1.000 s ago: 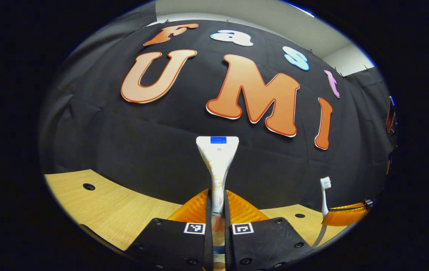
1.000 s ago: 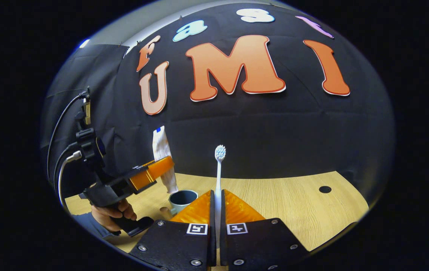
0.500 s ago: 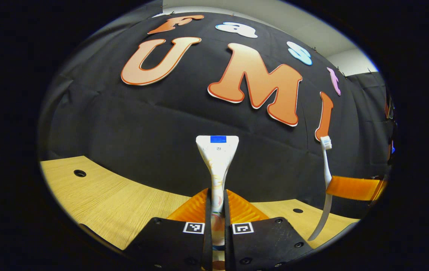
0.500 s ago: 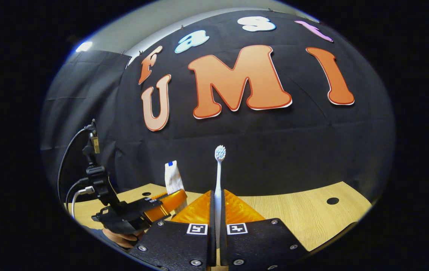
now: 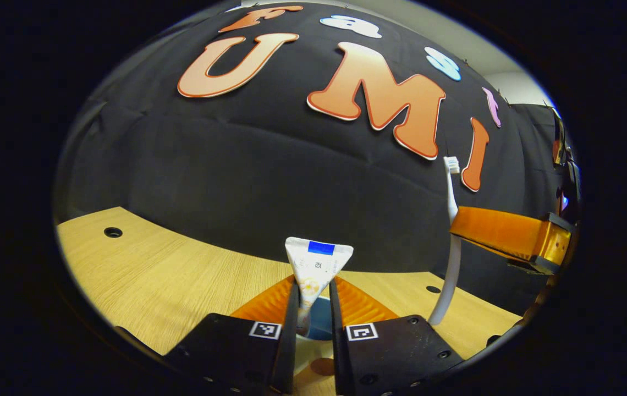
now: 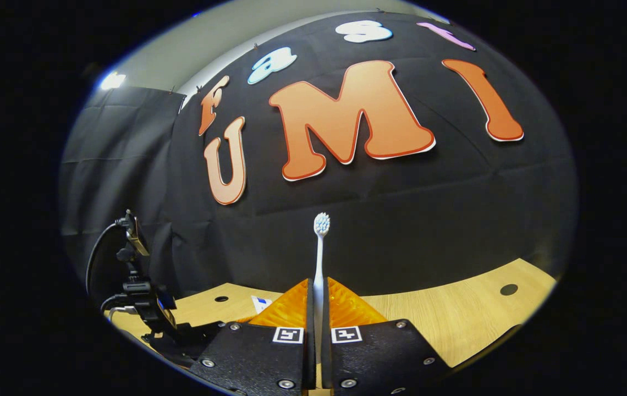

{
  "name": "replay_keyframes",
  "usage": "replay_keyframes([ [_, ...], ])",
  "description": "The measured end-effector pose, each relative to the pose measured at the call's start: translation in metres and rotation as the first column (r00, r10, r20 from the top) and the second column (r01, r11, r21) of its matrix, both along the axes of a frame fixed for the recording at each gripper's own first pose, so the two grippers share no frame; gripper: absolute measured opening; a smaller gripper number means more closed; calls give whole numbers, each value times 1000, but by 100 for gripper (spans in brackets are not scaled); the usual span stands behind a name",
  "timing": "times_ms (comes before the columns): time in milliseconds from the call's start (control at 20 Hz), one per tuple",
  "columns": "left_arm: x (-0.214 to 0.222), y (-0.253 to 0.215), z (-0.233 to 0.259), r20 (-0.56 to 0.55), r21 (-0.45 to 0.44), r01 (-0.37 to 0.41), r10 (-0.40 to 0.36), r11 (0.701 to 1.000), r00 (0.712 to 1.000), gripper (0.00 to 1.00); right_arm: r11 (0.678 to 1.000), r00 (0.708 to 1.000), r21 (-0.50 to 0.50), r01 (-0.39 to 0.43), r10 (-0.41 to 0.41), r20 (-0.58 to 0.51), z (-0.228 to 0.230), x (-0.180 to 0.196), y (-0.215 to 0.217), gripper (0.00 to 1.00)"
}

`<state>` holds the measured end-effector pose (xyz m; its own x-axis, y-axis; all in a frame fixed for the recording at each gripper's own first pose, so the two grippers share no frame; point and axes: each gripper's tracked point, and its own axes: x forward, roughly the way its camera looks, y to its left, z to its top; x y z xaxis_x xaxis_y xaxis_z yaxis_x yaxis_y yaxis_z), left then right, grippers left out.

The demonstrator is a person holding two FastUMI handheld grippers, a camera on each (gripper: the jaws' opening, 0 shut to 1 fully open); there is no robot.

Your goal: Put the toothbrush and toothpaste on the desktop into the cup, then pick up the cup and place it on the coaster on the desktop.

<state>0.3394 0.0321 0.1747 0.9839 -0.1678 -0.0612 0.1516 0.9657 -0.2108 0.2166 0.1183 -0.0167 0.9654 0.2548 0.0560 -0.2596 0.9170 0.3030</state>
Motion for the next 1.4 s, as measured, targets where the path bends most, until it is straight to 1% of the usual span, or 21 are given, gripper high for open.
replay_keyframes([
  [50,-7,1,4,4,-8,5,-5,1000,1000,38,1000,1000,6,-3,3,6,0,4,1,4],
  [100,-8,1,7,12,-19,16,-15,1000,1000,45,1000,1000,12,-3,3,11,1,6,3,4],
  [150,-13,4,12,23,-32,18,-17,999,1000,59,1000,1000,21,-5,5,16,0,8,4,4],
  [200,-17,7,14,31,-37,18,-17,999,999,67,999,1000,34,-8,7,23,1,10,5,4],
  [250,-19,12,17,37,-35,8,-7,999,999,81,999,999,50,-10,9,33,3,12,6,4],
  [400,-29,31,22,38,10,-33,33,999,999,94,996,998,90,-10,4,65,7,19,8,4],
  [450,-33,42,25,42,29,-64,63,998,997,96,994,997,108,-9,1,78,10,22,9,4],
  [600,-49,68,36,69,39,-120,117,992,991,96,987,994,162,-8,-11,113,15,30,13,4],
  [750,-61,83,47,90,45,-150,146,988,985,96,981,990,195,1,-28,136,16,39,17,4],
  [900,-71,91,50,94,46,-160,155,986,983,96,979,992,205,2,-27,123,6,47,25,4],
  [1050,-78,95,45,83,62,-167,162,984,983,96,979,993,201,11,-34,113,-6,56,31,4],
  [1150,-82,96,38,72,77,-171,165,982,984,96,980,994,199,-11,-10,106,-16,58,41,5],
  [1300,-85,97,29,53,96,-176,171,980,984,96,987,997,158,-2,-10,73,-36,63,47,5],
  [1400,-87,94,23,39,105,-173,170,979,985,96,991,999,136,-11,5,46,-44,61,50,7],
])
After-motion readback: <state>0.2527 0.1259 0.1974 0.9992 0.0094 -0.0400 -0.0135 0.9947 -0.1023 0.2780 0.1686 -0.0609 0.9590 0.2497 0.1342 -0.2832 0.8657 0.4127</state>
